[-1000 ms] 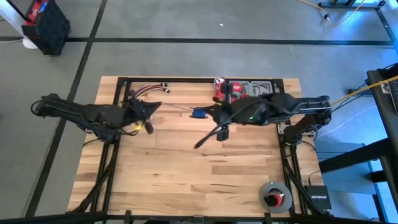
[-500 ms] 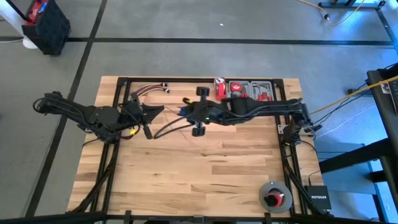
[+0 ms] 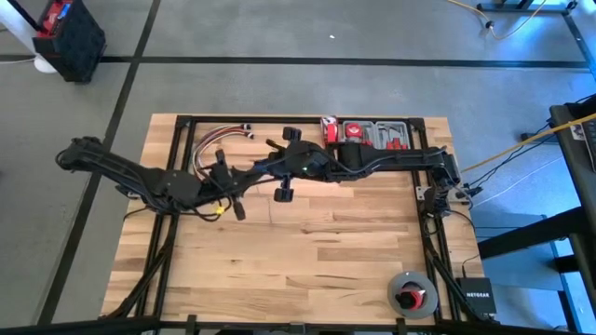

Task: Coil cords
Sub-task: Coil the blue wire on the black spool

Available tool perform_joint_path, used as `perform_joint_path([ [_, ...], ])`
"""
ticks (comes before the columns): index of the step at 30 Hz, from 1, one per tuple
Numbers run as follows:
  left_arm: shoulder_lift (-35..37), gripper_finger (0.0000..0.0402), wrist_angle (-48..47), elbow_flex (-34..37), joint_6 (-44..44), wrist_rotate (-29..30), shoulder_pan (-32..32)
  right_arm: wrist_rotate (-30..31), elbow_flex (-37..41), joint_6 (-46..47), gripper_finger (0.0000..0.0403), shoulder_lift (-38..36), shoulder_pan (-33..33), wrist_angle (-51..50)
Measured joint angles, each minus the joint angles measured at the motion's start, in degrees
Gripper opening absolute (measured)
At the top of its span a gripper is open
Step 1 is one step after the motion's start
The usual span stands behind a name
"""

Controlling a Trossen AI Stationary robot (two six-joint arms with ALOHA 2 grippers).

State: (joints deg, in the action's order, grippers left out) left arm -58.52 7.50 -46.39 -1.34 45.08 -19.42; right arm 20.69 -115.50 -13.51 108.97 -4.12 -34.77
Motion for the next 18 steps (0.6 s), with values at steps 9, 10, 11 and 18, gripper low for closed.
perform_joint_path([
  [9,-5.3,0.0000,0.3,0.0,-2.6,-0.1,-1.1,1.6,0.0,-1.1,0.0000,-0.8,0.0,3.4],
  [10,-5.9,0.0000,0.0,0.0,-2.7,0.1,-0.9,1.5,0.0,-1.3,0.0000,-0.9,0.0,3.8],
  [11,-6.5,0.0000,0.0,0.0,-2.8,0.1,-0.6,1.1,0.0,-1.4,0.0000,-1.2,0.0,4.5],
  [18,-11.0,0.0000,0.7,-0.2,-3.5,1.0,1.2,-1.1,0.1,-1.8,0.0000,-4.7,-0.1,6.6],
])
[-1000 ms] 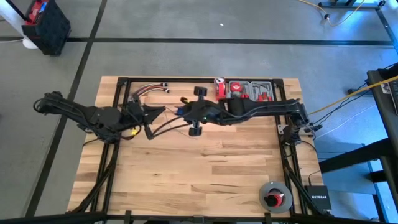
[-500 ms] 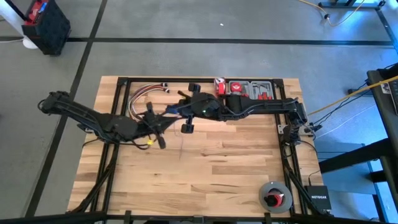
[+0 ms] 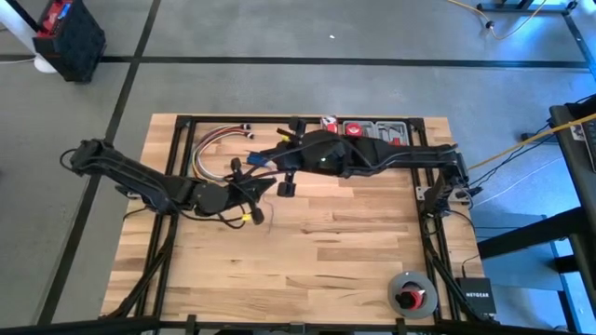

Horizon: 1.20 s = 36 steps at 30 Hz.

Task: Coil cords
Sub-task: Coil the blue wire on the black spool

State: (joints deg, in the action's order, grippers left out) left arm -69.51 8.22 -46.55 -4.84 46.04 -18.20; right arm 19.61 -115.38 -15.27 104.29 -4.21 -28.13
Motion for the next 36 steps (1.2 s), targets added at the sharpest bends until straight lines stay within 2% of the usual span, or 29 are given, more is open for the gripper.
perform_joint_path([
  [10,-4.1,0.0000,1.4,0.0,-1.0,-0.2,1.1,-0.4,0.1,-2.6,0.0000,-6.9,0.0,4.2],
  [21,-4.5,0.0000,1.5,0.1,0.5,-0.7,1.1,-0.3,-0.1,-3.7,0.0000,-12.2,0.1,7.0],
  [26,-3.2,0.0000,-1.8,0.7,4.2,5.7,1.1,-3.8,-0.5,-3.0,0.0000,-12.4,-0.6,5.4],
  [30,0.7,0.0000,-1.4,0.3,8.3,12.0,1.1,-3.7,-0.7,-2.8,0.0000,-12.8,-2.4,1.0],
  [36,6.8,0.0000,-2.3,0.4,11.5,13.1,1.1,-3.0,-0.3,-3.0,0.0000,-12.3,-5.0,-4.7],
])
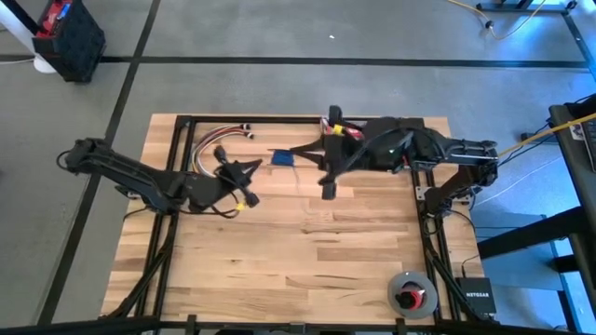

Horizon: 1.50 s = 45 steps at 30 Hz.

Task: Coil cords
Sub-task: Coil the blue wire on the black spool

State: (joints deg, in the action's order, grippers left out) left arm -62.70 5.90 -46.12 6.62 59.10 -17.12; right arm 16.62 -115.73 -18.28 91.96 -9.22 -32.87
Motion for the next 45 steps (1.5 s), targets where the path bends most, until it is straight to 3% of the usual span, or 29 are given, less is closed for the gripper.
perform_joint_path([
  [3,2.1,0.0000,0.1,-0.2,0.4,-2.6,-0.1,2.1,0.0,0.0,0.0000,-0.2,-0.3,-1.6],
  [9,1.5,0.0003,0.2,-0.1,-4.3,-18.7,0.4,2.3,0.0,0.0,0.0000,0.0,-0.1,-1.7],
  [12,-1.6,0.0021,3.0,-0.2,-6.2,-23.2,1.5,2.3,0.0,0.0,0.0000,0.0,-0.1,-1.6],
  [20,-14.5,0.0114,16.9,-0.3,-3.2,-24.6,4.7,2.3,0.1,0.0,0.0000,0.0,-0.1,-2.1],
  [25,-19.0,0.0147,21.8,-0.2,0.4,-24.5,7.3,2.3,0.1,-0.1,0.0000,0.1,-0.1,-3.4],
  [28,-20.3,0.0152,23.6,-0.2,0.6,-25.0,8.5,2.3,0.1,-0.1,0.0000,0.1,-0.1,-4.2],
  [32,-21.4,0.0139,24.3,-0.2,0.1,-32.2,9.8,3.6,0.1,-0.1,0.0000,0.1,-0.1,-4.6],
  [45,-20.4,0.0118,20.3,-0.2,-2.1,-31.5,9.9,3.9,0.1,-0.1,0.0000,0.1,-0.1,-4.7],
])
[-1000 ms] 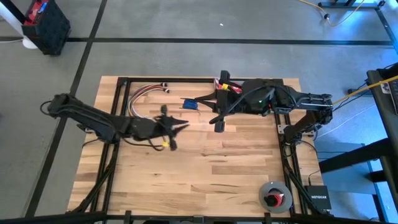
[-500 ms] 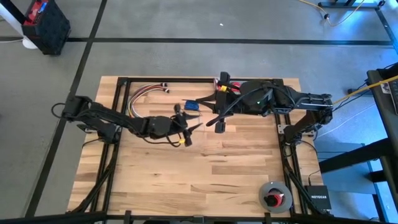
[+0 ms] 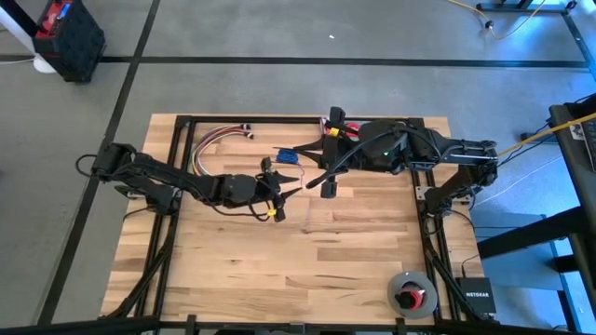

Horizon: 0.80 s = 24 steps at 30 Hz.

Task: Coil cords
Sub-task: Coil the blue wire on the black spool

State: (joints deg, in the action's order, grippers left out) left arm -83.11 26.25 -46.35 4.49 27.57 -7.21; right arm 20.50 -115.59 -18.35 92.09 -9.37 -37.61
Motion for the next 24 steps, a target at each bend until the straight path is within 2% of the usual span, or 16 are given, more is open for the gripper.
perform_joint_path([
  [9,-0.3,0.0117,0.5,0.0,-1.0,0.0,2.7,0.0,0.0,0.0,0.0000,0.0,0.0,0.2],
  [15,-0.4,0.0112,4.4,0.0,-0.9,-6.4,3.3,0.0,0.0,0.0,0.0000,0.0,0.0,0.3],
  [18,-0.8,0.0096,4.6,0.0,0.5,-6.7,3.2,0.0,0.0,0.0,0.0000,0.0,0.0,0.5],
  [24,-1.6,0.0033,8.7,0.0,0.2,-6.7,5.0,0.0,0.0,0.0,0.0000,0.0,0.0,0.6],
])
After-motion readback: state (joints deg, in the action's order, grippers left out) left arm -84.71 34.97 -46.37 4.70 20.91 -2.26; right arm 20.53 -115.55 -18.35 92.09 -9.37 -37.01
